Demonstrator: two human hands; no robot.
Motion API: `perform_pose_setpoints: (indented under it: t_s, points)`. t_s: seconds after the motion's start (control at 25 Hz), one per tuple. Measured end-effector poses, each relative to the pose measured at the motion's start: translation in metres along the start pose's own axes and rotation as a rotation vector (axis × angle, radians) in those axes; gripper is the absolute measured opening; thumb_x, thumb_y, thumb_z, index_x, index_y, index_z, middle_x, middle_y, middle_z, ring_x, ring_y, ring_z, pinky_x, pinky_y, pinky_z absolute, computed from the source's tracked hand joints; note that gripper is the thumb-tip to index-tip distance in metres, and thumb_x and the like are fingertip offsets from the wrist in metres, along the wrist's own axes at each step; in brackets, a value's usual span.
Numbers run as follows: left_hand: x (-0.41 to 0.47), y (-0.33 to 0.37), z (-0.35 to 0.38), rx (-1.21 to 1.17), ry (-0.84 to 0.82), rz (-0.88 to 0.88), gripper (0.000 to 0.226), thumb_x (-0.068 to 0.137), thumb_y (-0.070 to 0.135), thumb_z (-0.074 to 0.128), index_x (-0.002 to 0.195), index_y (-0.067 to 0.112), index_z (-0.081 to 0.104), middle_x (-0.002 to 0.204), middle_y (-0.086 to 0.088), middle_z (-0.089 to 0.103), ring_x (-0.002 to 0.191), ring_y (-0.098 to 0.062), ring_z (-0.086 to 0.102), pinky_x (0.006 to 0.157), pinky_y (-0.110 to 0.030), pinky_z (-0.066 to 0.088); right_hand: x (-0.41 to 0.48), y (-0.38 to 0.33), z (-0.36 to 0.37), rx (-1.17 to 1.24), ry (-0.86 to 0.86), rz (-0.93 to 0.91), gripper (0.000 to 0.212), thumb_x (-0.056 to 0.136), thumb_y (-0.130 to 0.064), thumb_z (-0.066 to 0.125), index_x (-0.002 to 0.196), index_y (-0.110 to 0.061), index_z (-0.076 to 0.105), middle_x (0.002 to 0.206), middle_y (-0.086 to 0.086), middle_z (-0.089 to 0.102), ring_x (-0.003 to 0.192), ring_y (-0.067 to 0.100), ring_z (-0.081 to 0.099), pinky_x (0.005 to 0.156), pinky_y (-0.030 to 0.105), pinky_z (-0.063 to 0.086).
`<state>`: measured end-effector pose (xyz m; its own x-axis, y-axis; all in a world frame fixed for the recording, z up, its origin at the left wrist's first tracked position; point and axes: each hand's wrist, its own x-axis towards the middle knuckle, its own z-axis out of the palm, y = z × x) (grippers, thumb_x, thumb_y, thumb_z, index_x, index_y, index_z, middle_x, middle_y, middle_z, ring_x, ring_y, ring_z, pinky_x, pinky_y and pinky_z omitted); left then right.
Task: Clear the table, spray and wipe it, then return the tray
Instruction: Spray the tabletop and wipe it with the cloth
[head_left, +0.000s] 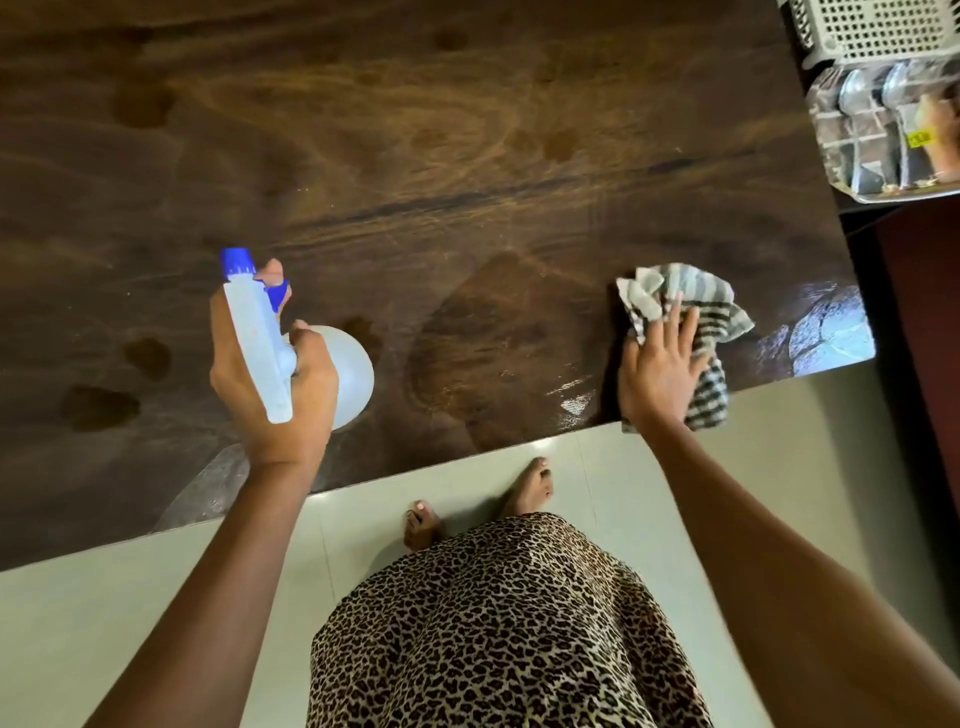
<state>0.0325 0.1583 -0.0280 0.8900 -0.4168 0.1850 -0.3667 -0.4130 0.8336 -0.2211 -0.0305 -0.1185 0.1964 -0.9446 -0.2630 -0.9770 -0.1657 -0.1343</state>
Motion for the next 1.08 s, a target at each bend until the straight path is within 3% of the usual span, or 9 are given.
perform_pose_setpoints:
  t_s: [0.16,0.36,0.44,0.52,0.64,0.72,0.92,1.0,1.08]
  points:
    - [0.0,-0.007,0.001,-0.08,-0.009,-0.083,0.044,0.078,0.003,0.05,0.12,-0.006,0.047,0.119,-0.013,0.058,0.103,-0.026,0.064,0.097,-0.03,0.049,-0.027,-0.076,0.023,-0.122,-0.063,-0.397,0.057,0.097,-0.038,0.03,0.149,-0.02,0.014,0.158,0.002,-0.001,0.144,0.023,-0.01,0.112,0.052,-0.012]
    - [-0.003,-0.013,0.002,-0.162,-0.042,-0.101,0.042,0.079,0.005,0.05,0.121,-0.002,0.047,0.117,-0.015,0.061,0.099,-0.018,0.066,0.092,-0.031,0.052,-0.093,-0.055,0.043,-0.237,-0.11,-0.897,0.062,0.091,-0.039,0.032,0.148,-0.025,0.013,0.155,0.0,0.009,0.144,0.023,0.006,0.113,0.053,0.0]
    - [-0.002,-0.012,0.005,-0.175,-0.036,-0.089,0.04,0.078,0.005,0.049,0.118,0.001,0.048,0.109,-0.008,0.063,0.089,-0.01,0.068,0.089,-0.035,0.054,-0.066,-0.021,0.031,-0.181,-0.055,-0.843,0.063,0.087,-0.033,0.04,0.146,-0.022,0.021,0.152,0.003,0.021,0.141,0.026,0.016,0.111,0.059,0.01]
    - [-0.003,-0.013,0.007,-0.167,-0.024,-0.044,0.039,0.077,0.008,0.047,0.115,-0.001,0.05,0.099,-0.001,0.063,0.079,-0.005,0.068,0.084,-0.036,0.056,-0.015,-0.003,0.012,-0.117,-0.033,-0.593,0.061,0.089,-0.021,0.052,0.145,-0.016,0.028,0.153,0.008,0.023,0.142,0.03,0.017,0.109,0.065,0.012]
    - [-0.002,-0.02,0.007,-0.152,-0.004,0.002,0.042,0.078,0.017,0.046,0.114,-0.005,0.05,0.094,0.001,0.064,0.077,-0.01,0.068,0.083,-0.04,0.056,0.065,-0.038,-0.012,-0.04,-0.043,-0.219,0.051,0.098,-0.027,0.039,0.146,-0.015,0.027,0.158,0.003,0.006,0.145,0.025,0.001,0.11,0.061,0.001]
    - [-0.001,-0.024,0.009,-0.162,0.015,-0.018,0.045,0.077,0.018,0.045,0.114,-0.007,0.05,0.092,0.007,0.065,0.077,-0.016,0.069,0.082,-0.043,0.056,0.091,-0.09,-0.012,-0.031,-0.019,-0.185,0.051,0.099,-0.032,0.033,0.147,-0.018,0.024,0.159,0.002,0.002,0.145,0.026,-0.003,0.111,0.061,0.0]
    - [-0.003,-0.026,0.007,-0.116,0.004,-0.024,0.04,0.075,0.015,0.043,0.107,-0.005,0.056,0.091,0.039,0.061,0.074,-0.011,0.069,0.081,-0.046,0.056,0.019,-0.163,0.025,-0.287,-0.099,-0.749,0.056,0.099,-0.04,0.026,0.15,-0.024,0.008,0.158,0.001,-0.003,0.144,0.025,-0.008,0.111,0.055,-0.006]
    - [-0.004,-0.026,0.007,-0.1,-0.001,-0.015,0.042,0.074,0.014,0.04,0.103,-0.01,0.057,0.096,0.041,0.059,0.074,-0.015,0.069,0.079,-0.047,0.056,-0.027,-0.132,0.031,-0.366,-0.115,-1.011,0.057,0.095,-0.04,0.024,0.149,-0.026,0.011,0.157,0.001,0.003,0.144,0.023,-0.001,0.112,0.054,-0.003]
    - [-0.003,-0.023,0.007,-0.097,-0.015,-0.032,0.044,0.073,0.015,0.039,0.101,-0.013,0.058,0.097,0.042,0.058,0.074,-0.013,0.068,0.079,-0.046,0.056,-0.036,-0.079,0.026,-0.316,-0.111,-1.103,0.059,0.089,-0.037,0.034,0.146,-0.026,0.023,0.154,0.0,0.02,0.142,0.022,0.015,0.113,0.055,0.007]
